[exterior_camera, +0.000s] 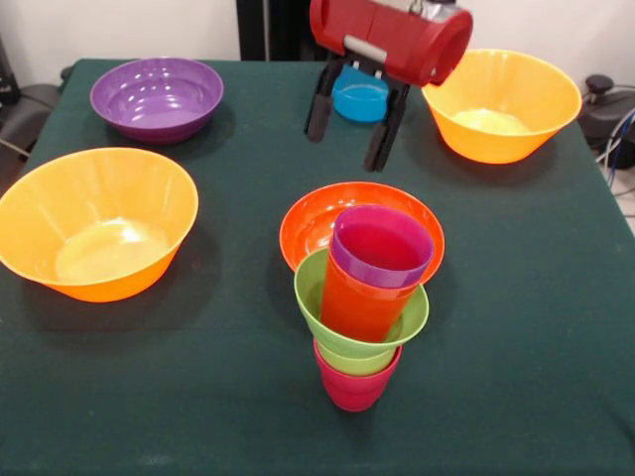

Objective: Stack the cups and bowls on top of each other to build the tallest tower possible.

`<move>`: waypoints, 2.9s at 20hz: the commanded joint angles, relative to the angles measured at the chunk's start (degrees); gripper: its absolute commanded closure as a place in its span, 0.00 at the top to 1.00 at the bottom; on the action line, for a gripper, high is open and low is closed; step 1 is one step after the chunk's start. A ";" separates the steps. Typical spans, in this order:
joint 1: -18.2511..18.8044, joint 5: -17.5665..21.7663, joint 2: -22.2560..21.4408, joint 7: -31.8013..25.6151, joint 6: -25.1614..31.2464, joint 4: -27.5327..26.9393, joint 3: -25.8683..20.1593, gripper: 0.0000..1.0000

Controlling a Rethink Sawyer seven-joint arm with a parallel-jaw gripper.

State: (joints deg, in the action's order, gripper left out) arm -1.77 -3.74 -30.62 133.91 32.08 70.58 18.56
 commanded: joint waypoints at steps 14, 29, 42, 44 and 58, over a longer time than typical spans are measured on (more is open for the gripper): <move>1.08 0.61 1.99 0.58 3.46 0.86 -7.04 1.00; 1.70 2.14 6.68 0.45 2.46 -4.81 -6.39 1.00; 1.27 1.90 8.63 1.13 2.69 -7.11 -5.70 1.00; 1.29 2.01 8.80 0.98 2.63 -7.24 -5.68 1.00; 1.93 2.50 10.64 -0.45 3.71 -10.07 -5.65 1.00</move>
State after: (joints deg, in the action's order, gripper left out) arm -0.29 -3.18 -22.47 133.91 32.08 61.86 17.48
